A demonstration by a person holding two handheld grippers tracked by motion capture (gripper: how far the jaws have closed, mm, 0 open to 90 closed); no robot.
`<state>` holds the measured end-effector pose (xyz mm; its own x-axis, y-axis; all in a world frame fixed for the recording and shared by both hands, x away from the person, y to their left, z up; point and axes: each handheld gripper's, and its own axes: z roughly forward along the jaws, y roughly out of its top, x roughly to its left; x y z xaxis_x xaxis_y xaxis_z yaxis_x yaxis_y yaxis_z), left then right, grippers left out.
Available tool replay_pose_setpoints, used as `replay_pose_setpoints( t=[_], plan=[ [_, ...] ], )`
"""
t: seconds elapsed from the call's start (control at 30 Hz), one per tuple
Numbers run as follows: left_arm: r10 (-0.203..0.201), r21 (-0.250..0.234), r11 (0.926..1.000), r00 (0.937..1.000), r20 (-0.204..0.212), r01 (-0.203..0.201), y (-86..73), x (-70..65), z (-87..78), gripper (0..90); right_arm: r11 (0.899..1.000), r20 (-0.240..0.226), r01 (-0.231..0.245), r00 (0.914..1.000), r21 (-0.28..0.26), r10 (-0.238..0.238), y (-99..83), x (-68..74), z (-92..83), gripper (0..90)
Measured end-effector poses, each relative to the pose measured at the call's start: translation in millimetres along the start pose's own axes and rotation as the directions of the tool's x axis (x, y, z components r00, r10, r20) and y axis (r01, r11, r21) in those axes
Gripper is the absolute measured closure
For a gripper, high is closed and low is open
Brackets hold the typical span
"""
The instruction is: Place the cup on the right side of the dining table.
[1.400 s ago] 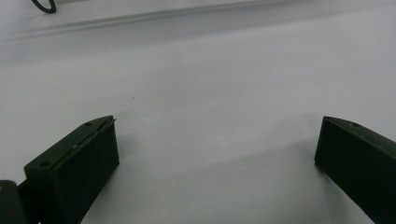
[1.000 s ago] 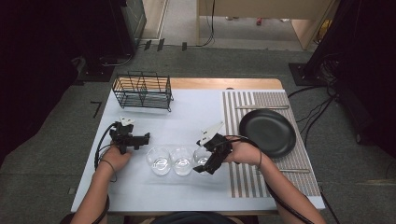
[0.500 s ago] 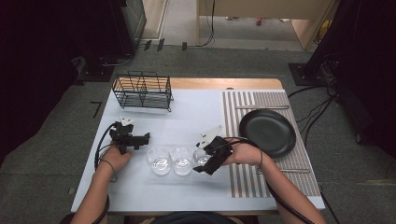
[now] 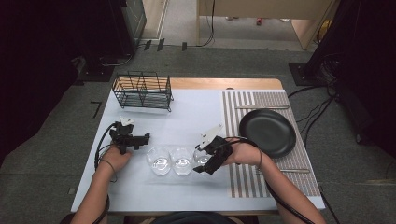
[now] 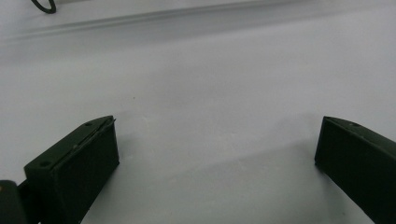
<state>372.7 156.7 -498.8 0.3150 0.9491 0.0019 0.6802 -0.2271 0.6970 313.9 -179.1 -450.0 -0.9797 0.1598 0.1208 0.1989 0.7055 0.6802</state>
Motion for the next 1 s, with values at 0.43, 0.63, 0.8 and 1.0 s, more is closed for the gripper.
replay_pose_setpoints(
  t=[0.43,0.63,0.8,1.0],
  plan=[
    [0.0,0.0,1.0,1.0,0.0,0.0,0.0,0.0,0.0,0.0,1.0,0.002,0.003,1.0,-0.007,-0.003,0.0,0.1,-0.5,18.0],
    [0.0,0.0,1.0,1.0,0.0,0.0,0.0,0.0,0.0,0.0,1.0,0.005,-0.008,1.0,-0.009,0.008,0.4,-0.5,-1.1,18.2],
    [0.0,0.0,1.0,1.0,0.0,0.0,0.0,0.0,0.0,0.0,1.0,0.008,-0.002,1.0,-0.007,0.002,0.3,-0.6,-2.3,18.2],
    [0.0,0.0,1.0,1.0,0.0,0.0,0.0,0.0,0.0,0.0,1.0,0.016,-0.005,0.9999,-0.019,0.005,1.6,-1.0,-6.4,18.3]
  ],
)
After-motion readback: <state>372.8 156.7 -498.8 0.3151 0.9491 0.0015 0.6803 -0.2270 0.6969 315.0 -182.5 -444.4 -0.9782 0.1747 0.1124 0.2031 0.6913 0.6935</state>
